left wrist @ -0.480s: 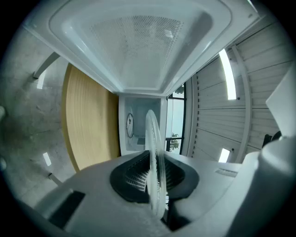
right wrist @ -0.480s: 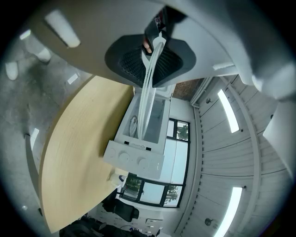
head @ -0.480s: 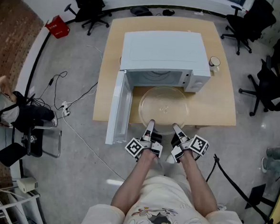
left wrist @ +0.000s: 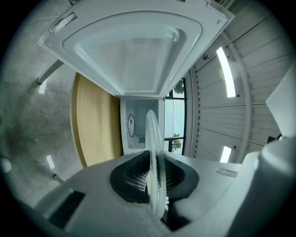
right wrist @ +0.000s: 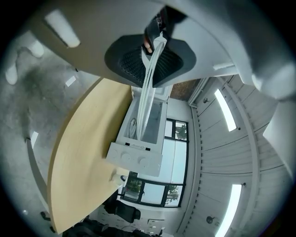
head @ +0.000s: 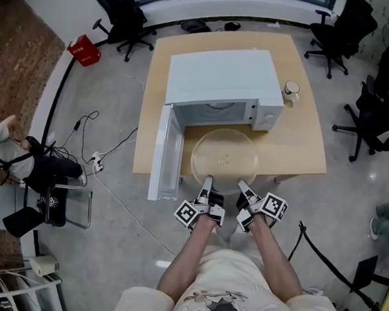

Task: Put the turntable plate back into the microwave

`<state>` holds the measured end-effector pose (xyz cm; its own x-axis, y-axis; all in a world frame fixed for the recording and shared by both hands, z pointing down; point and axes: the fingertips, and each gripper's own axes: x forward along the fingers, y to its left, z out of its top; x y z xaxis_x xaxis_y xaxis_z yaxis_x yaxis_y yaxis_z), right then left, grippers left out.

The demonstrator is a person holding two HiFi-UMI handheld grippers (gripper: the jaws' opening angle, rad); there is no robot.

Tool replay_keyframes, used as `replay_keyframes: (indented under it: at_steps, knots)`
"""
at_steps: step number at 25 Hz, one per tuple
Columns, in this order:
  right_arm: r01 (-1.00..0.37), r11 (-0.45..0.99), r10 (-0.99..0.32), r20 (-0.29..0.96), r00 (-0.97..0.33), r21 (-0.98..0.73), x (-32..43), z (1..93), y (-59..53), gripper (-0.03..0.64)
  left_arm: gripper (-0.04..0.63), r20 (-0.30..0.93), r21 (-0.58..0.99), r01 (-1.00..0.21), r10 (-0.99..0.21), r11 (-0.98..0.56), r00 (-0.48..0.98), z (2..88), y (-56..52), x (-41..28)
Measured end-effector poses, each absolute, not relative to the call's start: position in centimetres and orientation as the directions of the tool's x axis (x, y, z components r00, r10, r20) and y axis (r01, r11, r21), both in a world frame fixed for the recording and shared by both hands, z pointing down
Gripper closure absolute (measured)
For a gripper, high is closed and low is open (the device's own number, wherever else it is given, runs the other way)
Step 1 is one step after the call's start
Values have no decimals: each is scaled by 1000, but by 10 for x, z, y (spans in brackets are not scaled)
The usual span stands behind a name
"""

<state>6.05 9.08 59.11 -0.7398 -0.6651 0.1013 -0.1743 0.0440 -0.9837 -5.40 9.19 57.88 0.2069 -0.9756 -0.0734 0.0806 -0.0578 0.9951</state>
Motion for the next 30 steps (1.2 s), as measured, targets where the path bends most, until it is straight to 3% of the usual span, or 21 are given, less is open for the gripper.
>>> replay_keyframes:
  at_steps: [14,24,30]
  knots:
    - [-158,72,-634,77,-769,-985,73,583,78,558,569,-83,995,73,-985,-72,153,572,86,-44]
    - [-211,14,-650,151,-745,-977,55,601,27,558,568,-63,995,92,-980,-47,188,589,30,-62]
    - [-200,17,-684,134,-717,-980,44,605,-5,557,568,-74,994,99,-967,-51,243,595,-9,-71]
